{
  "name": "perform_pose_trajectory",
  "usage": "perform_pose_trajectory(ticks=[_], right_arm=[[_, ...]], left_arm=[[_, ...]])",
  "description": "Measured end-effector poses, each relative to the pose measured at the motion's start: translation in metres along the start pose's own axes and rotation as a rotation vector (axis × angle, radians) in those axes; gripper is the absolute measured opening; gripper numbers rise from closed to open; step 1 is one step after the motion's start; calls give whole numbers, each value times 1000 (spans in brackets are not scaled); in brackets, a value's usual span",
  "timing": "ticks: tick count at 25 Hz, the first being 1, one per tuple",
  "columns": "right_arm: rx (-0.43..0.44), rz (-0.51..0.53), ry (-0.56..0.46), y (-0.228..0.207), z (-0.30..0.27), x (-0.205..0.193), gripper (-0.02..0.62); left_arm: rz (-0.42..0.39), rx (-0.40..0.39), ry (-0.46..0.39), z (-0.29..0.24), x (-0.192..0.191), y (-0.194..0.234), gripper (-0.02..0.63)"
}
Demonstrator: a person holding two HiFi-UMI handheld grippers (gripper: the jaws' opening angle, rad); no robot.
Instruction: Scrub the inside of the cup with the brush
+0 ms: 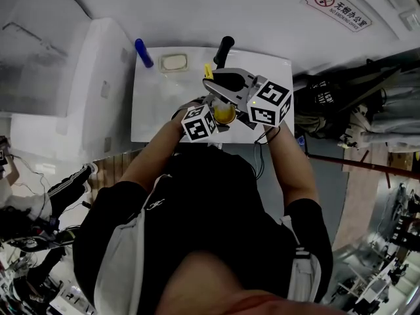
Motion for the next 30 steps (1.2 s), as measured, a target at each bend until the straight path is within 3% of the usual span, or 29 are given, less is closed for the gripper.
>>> perform_pose_trajectory(ticks=[5, 9, 12, 23, 30], right_arm=[[-4, 21, 53, 4, -13, -3, 55], [-106, 3, 89, -9, -16, -9, 55], [-155, -66, 88, -25, -9, -14, 55], [-292, -338, -20, -60, 79, -49, 57], [-277, -358, 2, -30, 112, -67, 54]], left_arm=[[-34, -22, 17, -5, 2, -4, 390], [-72, -32, 26, -7, 2, -10, 390], [-85, -38, 19, -8, 4, -12, 390], [38, -38, -26, -1, -13, 3, 390], [124, -23, -40, 1, -27, 19, 390]])
Point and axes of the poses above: the fingertips, and each gripper's own axes: z backward along the fingers, y to its left, x out of its top, the point moved 9 cm from there along z, backward along the fingers, and after that the axes turned 11 degrees about y, right-handed, at the moved point
